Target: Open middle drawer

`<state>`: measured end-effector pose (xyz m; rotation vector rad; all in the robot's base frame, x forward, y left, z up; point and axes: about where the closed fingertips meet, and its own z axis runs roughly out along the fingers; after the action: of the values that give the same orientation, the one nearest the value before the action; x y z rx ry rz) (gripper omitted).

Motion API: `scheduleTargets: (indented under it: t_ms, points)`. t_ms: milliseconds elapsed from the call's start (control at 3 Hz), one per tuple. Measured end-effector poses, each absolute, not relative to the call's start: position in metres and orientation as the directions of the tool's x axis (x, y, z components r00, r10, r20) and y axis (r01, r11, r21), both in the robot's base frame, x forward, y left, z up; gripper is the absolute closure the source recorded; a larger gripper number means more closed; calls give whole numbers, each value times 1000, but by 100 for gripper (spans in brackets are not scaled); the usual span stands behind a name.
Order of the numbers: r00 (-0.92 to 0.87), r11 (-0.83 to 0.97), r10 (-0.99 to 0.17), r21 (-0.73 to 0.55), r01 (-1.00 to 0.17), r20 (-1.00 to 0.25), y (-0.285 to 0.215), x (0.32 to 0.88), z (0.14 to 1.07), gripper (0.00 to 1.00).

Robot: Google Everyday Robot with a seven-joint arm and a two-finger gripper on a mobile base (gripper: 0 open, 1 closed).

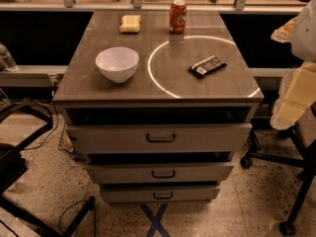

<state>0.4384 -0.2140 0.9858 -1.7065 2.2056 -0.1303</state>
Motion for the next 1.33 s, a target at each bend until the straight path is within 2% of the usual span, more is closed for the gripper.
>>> scheduleTargets:
  t_ms: [667, 1333]
  points:
    - [-230, 279, -954, -287, -916, -192, -216, 428, 966, 0]
    - [-186, 250, -965, -439, -863, -186, -181, 360, 901, 0]
